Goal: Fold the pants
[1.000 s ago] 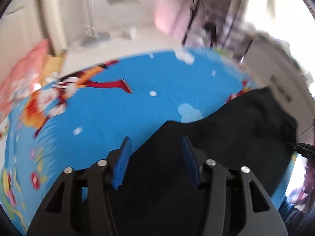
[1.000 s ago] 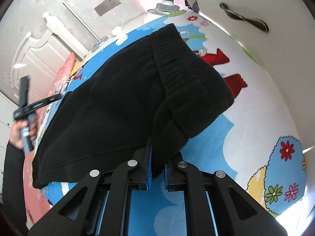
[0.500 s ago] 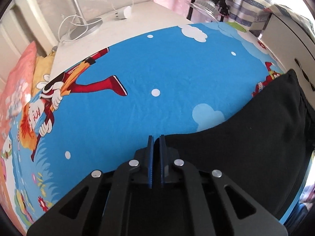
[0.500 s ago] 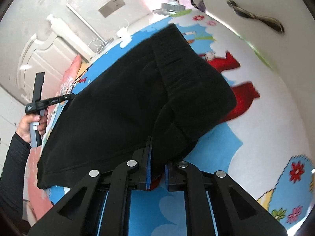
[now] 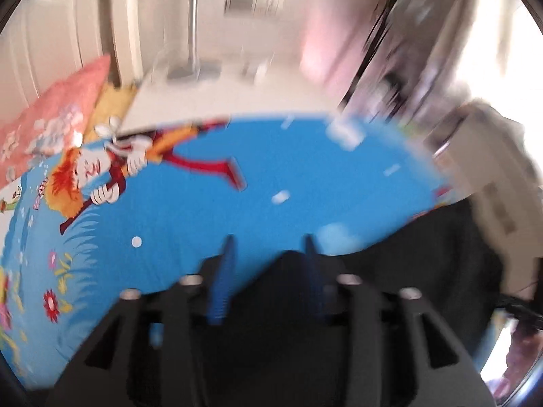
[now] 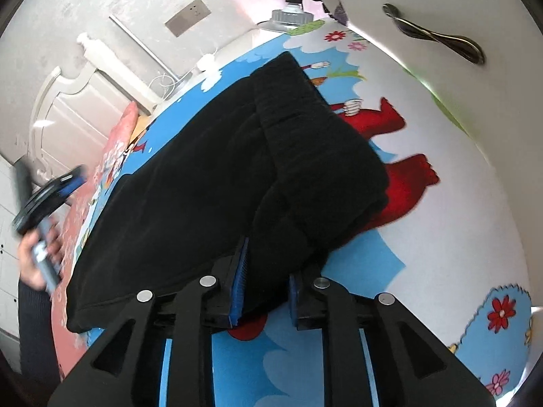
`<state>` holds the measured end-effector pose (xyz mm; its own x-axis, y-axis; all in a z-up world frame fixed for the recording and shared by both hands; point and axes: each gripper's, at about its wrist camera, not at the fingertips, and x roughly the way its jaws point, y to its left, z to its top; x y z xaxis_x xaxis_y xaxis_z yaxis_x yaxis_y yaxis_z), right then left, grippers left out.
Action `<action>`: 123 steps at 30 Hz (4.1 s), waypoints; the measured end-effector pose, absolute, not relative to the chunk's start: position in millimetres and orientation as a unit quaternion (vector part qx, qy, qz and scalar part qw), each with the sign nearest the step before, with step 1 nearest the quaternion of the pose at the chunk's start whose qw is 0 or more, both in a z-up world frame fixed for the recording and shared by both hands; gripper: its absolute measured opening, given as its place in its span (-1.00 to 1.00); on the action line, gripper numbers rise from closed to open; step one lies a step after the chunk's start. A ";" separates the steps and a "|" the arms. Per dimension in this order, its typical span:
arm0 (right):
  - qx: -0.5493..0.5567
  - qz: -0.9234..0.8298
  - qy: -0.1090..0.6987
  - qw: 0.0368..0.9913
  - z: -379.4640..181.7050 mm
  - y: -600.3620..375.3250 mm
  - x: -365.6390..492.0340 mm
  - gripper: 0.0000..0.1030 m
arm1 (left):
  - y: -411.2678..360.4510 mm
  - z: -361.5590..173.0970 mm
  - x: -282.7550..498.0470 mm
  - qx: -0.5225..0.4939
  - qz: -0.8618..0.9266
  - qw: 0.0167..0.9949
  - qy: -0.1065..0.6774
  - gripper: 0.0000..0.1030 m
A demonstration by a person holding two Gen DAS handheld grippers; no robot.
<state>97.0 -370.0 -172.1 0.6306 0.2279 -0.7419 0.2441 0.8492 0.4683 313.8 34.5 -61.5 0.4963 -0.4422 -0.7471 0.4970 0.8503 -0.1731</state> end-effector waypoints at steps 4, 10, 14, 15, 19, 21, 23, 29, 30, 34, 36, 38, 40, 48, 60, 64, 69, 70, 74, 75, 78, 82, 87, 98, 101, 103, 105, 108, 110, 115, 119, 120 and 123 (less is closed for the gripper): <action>0.223 -0.061 0.433 0.871 -159.0 -362.4 85.2 -0.01 | 55.8 -34.5 227.4 0.025 -0.291 0.896 0.335 0.46; 0.108 -0.158 0.379 0.905 -108.1 -343.3 57.2 0.37 | 94.5 -58.6 135.0 0.054 -0.190 0.925 0.325 0.38; 0.061 0.000 0.358 0.932 -82.9 -272.2 99.9 0.24 | 154.2 -81.5 114.4 -0.070 -0.202 0.895 0.392 0.09; 0.061 0.037 0.359 0.931 -80.7 -255.6 115.6 0.16 | 165.9 -85.1 110.9 -0.095 -0.204 0.887 0.403 0.05; -0.017 0.180 0.376 0.909 -86.0 -153.9 202.5 0.10 | 200.2 -98.8 93.6 -0.171 -0.209 0.863 0.426 0.05; -0.069 0.247 0.404 0.878 -104.2 -99.0 242.0 0.10 | 212.2 -104.3 87.7 -0.197 -0.203 0.859 0.427 0.05; -0.100 0.264 0.418 0.864 -122.5 -69.0 270.3 0.05 | 225.1 -113.4 84.5 -0.249 -0.220 0.837 0.435 0.05; -0.166 0.251 0.410 0.861 -160.8 -45.6 314.6 -0.04 | 250.5 -144.1 66.9 -0.369 -0.262 0.768 0.452 -0.06; -0.170 0.243 0.406 0.864 -159.4 -45.8 316.5 -0.04 | 252.4 -149.3 65.8 -0.389 -0.267 0.757 0.452 -0.13; -0.182 0.225 0.392 0.873 -159.9 -42.6 323.8 -0.03 | 248.5 -164.4 69.6 -0.455 -0.297 0.711 0.446 -0.22; -0.186 0.217 0.390 0.875 -158.6 -41.3 324.6 0.05 | 237.4 -164.2 78.4 -0.460 -0.311 0.703 0.445 -0.22; -0.190 0.212 0.388 0.877 -158.4 -40.1 325.6 0.10 | 219.9 -168.2 89.2 -0.447 -0.311 0.695 0.469 -0.26; -0.205 0.198 0.377 0.881 -160.1 -36.0 329.3 0.31 | 205.7 -174.6 97.6 -0.446 -0.313 0.685 0.485 -0.36; -0.300 0.060 0.307 0.901 -163.3 -33.9 333.7 0.38 | 187.2 -169.5 131.7 -0.434 -0.272 0.721 0.467 -1.00; -0.112 0.226 0.321 0.913 -110.8 -21.7 246.2 0.67 | 204.9 -180.0 124.9 -0.388 -0.212 0.781 0.441 -0.97; -0.066 0.227 0.374 0.897 -137.3 -21.4 236.0 0.67 | 230.0 -157.6 121.9 -0.285 -0.122 0.857 0.412 -0.60; -0.063 0.180 0.429 0.883 -176.6 -29.6 235.6 0.71 | 278.2 -159.6 126.8 -0.242 -0.047 0.881 0.404 -0.39; -0.059 0.185 0.419 0.887 -174.3 -31.2 232.8 0.71 | 291.1 -153.5 122.4 -0.212 -0.007 0.893 0.396 -0.01; -0.096 0.161 0.419 0.889 -179.0 -19.5 229.8 0.73 | 347.4 -147.2 122.0 -0.232 0.091 0.892 0.378 0.09; -0.103 0.156 0.416 0.890 -179.3 -17.3 229.1 0.75 | 358.0 -147.4 125.7 -0.258 0.082 0.887 0.373 -0.03; -0.097 0.155 0.419 0.889 -180.1 -19.9 229.9 0.76 | 393.3 -145.8 143.2 -0.280 0.071 0.889 0.356 -0.08; -0.090 0.158 0.418 0.890 -180.4 -23.1 229.5 0.77 | 449.0 -163.6 153.8 -0.285 0.130 0.867 0.388 -0.96; -0.023 0.202 0.378 0.903 -149.3 -60.7 216.0 0.75 | 452.5 -143.9 151.7 -0.265 0.159 0.875 0.373 -0.61; 0.052 -0.138 0.430 0.891 -153.5 -344.1 226.7 0.50 | 352.8 -104.2 104.9 -0.208 0.075 0.916 0.334 -0.49; 0.093 -0.096 0.420 0.897 -171.1 -362.9 219.1 0.57 | 331.2 -98.0 109.4 -0.189 0.052 0.922 0.333 -0.49; 0.060 -0.117 0.411 0.902 -169.4 -351.7 218.7 0.59 | 321.7 -94.7 111.7 -0.190 0.040 0.924 0.330 -0.49; 0.039 -0.137 0.404 0.903 -170.1 -344.5 219.6 0.63 | 313.4 -95.6 116.0 -0.189 0.037 0.923 0.333 -0.49; 0.043 -0.141 0.396 0.906 -170.5 -346.4 216.8 0.64 | 300.6 -99.5 118.5 -0.182 0.029 0.922 0.340 -0.49; 0.041 -0.142 0.392 0.908 -170.4 -346.7 215.0 0.65 | 288.7 -103.3 119.6 -0.159 0.013 0.925 0.345 -0.49; 0.030 -0.158 0.397 0.904 -167.0 -344.9 217.7 0.76 | 329.3 -149.5 127.1 -0.208 0.076 0.894 0.390 -0.50; 0.026 -0.194 0.397 0.897 -139.4 -325.8 213.9 0.79 | 405.8 -159.6 97.2 -0.322 0.111 0.880 0.331 -0.60; 0.020 -0.183 0.376 0.908 -125.6 -309.4 209.7 0.79 | 423.2 -154.5 83.9 -0.350 0.104 0.880 0.302 -0.56; 0.011 -0.096 0.351 0.931 -97.2 -246.2 207.5 0.80 | 460.6 -135.3 51.0 -0.366 0.122 0.887 0.253 -0.32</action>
<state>207.5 -246.2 -97.2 0.7353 -0.1718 -0.6557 0.1872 0.9812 -0.0471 51.0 460.6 -135.3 0.8424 0.0306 -0.5380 -0.4013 0.7020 -0.5884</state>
